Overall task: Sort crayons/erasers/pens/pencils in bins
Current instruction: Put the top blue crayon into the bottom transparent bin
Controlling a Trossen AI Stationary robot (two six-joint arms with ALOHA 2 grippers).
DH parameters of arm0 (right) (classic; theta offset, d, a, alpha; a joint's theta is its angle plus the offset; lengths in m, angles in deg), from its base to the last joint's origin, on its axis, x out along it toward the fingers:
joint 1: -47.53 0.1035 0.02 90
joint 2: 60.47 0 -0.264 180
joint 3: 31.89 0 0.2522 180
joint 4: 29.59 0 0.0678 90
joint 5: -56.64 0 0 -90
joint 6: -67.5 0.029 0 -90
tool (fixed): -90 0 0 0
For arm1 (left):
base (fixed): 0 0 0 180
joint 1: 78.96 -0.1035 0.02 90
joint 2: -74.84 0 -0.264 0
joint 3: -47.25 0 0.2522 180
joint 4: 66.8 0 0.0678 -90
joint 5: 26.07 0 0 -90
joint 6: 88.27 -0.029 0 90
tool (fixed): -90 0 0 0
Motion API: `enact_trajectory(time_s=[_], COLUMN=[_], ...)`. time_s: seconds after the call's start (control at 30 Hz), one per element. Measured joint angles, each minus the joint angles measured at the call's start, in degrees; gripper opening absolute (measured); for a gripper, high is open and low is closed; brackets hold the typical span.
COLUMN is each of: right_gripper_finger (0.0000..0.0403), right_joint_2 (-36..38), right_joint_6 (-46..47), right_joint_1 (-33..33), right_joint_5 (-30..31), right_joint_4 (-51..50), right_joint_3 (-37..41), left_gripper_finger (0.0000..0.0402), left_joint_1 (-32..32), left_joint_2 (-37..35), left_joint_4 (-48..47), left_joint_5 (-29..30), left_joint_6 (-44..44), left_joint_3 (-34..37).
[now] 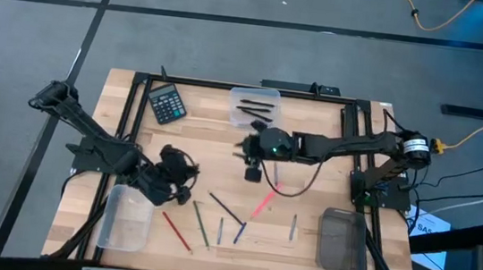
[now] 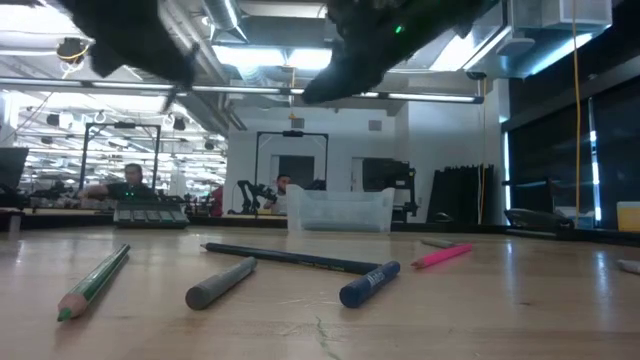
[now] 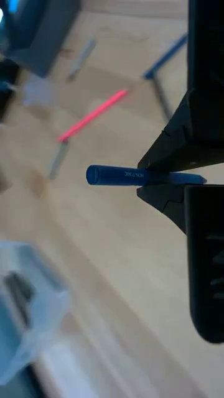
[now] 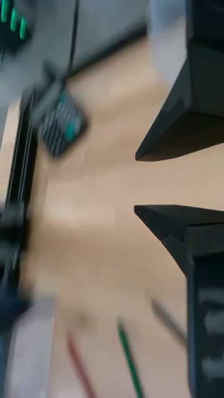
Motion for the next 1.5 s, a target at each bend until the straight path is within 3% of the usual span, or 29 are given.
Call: enact_trajectory(time_s=[0.07, 0.17, 0.3, 0.43, 0.6, 0.73, 0.97, 1.1, 1.27, 1.37, 1.5], right_gripper_finger=[0.0118, 0.0107, 0.0093, 0.0084, 0.0079, 0.0077, 0.0077, 0.0077, 0.0077, 0.0077, 0.0077], right_joint_2=[1.26, 3.81, 8.16, 12.43, 15.63, 15.69, 13.46, 9.69, 6.12, 5.13, 4.95], right_joint_6=[-0.25, 0.73, 4.01, 14.31, 33.21, 39.64, 40.58, 34.81, 27.91, 22.63, 16.91], right_joint_1=[1.16, 3.26, 7.73, 13.34, 20.20, 23.92, 24.39, 22.18, 20.19, 18.25, 14.84], right_joint_5=[-2.12, 0.95, 15.08, 31.02, 36.84, 38.25, 38.99, 38.60, 38.39, 38.48, 36.57], right_joint_4=[-1.99, -5.85, -14.92, -28.24, -41.30, -43.97, -41.38, -38.33, -35.71, -32.07, -25.36], right_joint_3=[0.00, 0.00, 0.00, 0.00, 0.00, 0.00, -0.02, -0.02, -0.02, -0.02, -0.02], left_gripper_finger=[0.0008, 0.0008, 0.0008, 0.0008, 0.0008, 0.0008, 0.0009, 0.0009, 0.0009, 0.0009, 0.0009], left_joint_1=[-2.34, -6.44, -11.42, -15.34, -18.15, -17.82, -10.26, -4.67, 5.18, 11.24, 18.12], left_joint_2=[2.32, 7.12, 14.90, 21.90, 27.17, 26.33, 18.46, 16.46, 16.22, 16.22, 16.24], left_joint_4=[5.49, 18.25, 35.54, 51.33, 59.50, 49.15, 15.30, -6.10, -31.53, -36.54, -36.45], left_joint_5=[-0.15, -5.01, -16.67, -25.66, -32.56, -37.10, -37.98, -38.49, -46.00, -48.30, -48.32], left_joint_6=[-5.04, -13.46, -24.38, -29.70, -31.04, -30.49, -22.14, -7.91, 16.87, 30.79, 42.67], left_joint_3=[0.01, 0.02, 0.02, 0.02, -0.22, -1.17, -8.47, -13.55, -19.67, -21.98, -22.12])
